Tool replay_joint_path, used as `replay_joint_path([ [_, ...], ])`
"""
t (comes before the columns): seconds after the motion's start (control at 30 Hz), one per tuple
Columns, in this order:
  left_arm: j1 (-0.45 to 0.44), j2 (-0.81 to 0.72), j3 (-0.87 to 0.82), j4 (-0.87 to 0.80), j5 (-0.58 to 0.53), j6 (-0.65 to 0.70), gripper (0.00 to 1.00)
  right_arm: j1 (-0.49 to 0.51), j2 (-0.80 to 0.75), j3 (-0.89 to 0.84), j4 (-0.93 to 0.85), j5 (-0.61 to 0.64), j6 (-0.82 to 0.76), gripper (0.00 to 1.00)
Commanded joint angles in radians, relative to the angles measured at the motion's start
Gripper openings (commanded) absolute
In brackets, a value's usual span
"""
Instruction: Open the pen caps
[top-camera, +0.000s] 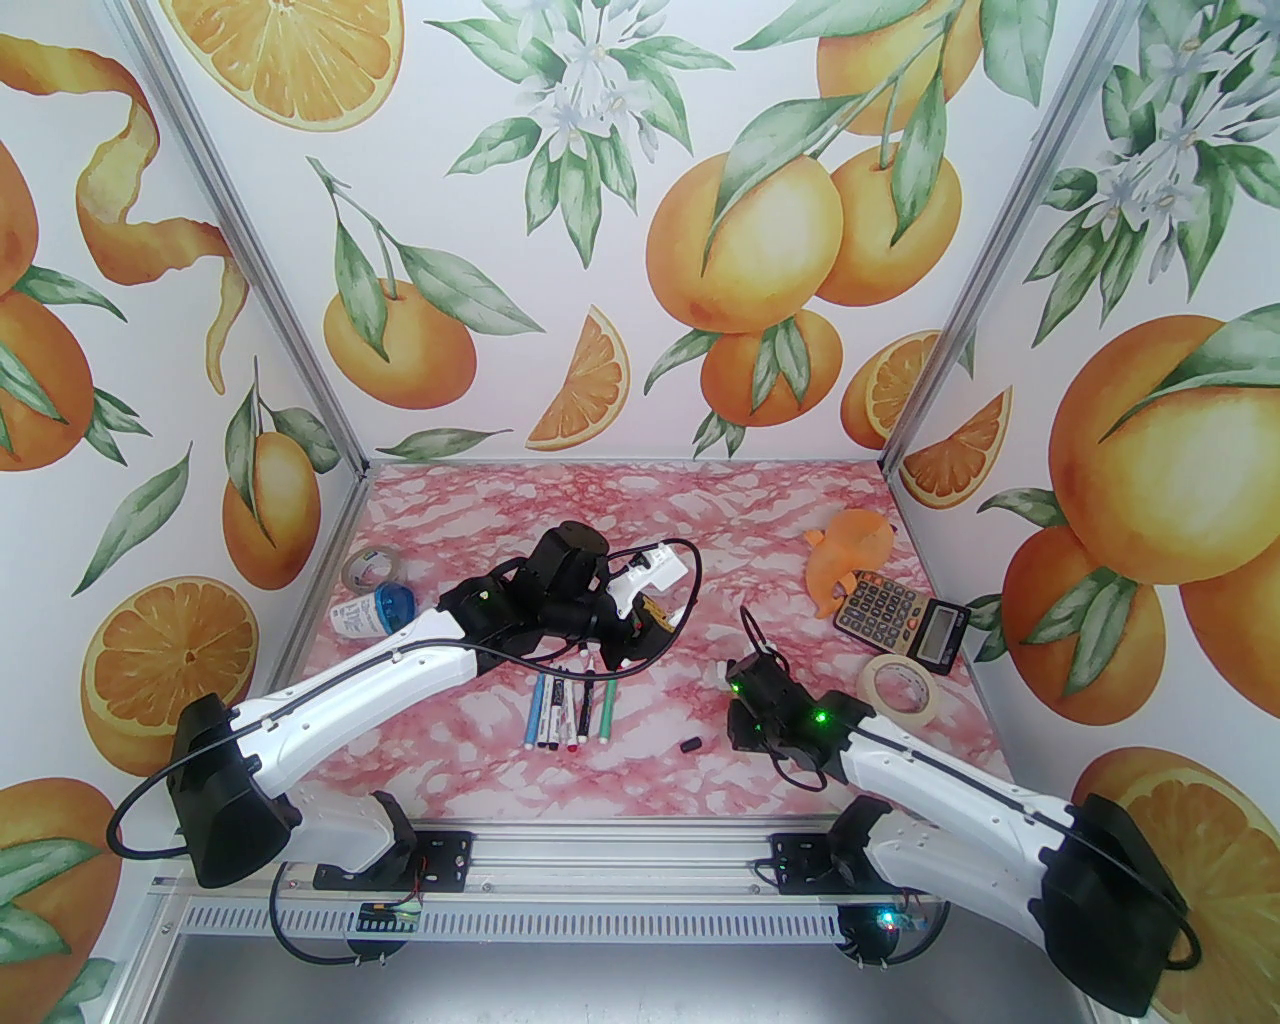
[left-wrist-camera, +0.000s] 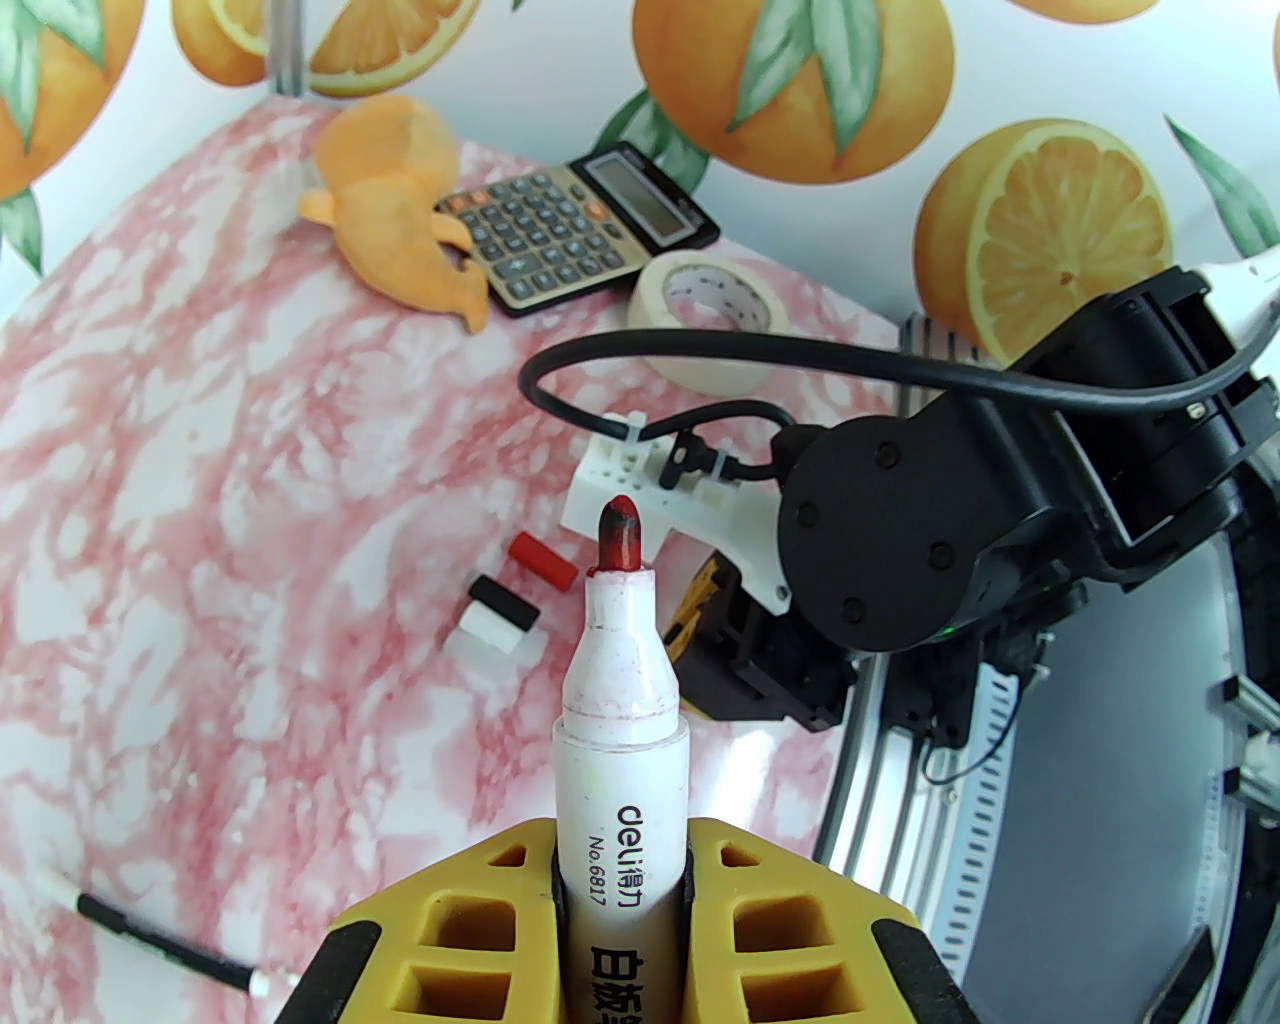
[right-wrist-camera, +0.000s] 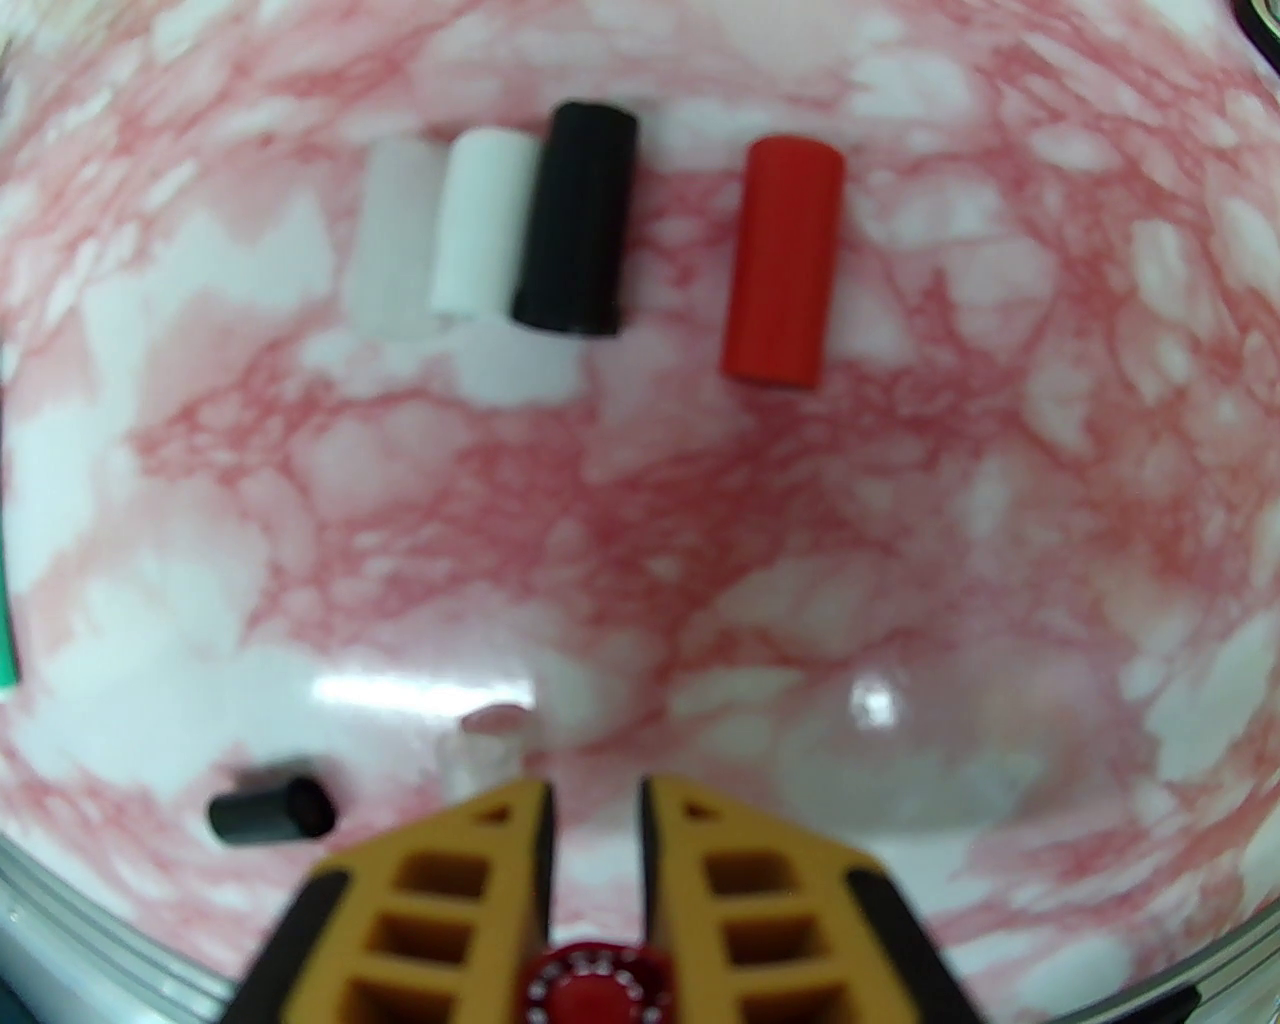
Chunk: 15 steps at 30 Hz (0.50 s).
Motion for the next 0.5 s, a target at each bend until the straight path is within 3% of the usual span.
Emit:
replay_joint_path([
  [0.0, 0.003, 0.008, -0.004, 0.018, 0.011, -0.005, 0.03, -0.006, 0.019, -0.008, 0.04, -0.003, 0.005, 0.19],
  [0.47, 0.002, 0.02, 0.001, 0.015, 0.017, -0.008, 0.03, -0.007, 0.055, -0.014, 0.052, -0.001, 0.002, 0.2],
])
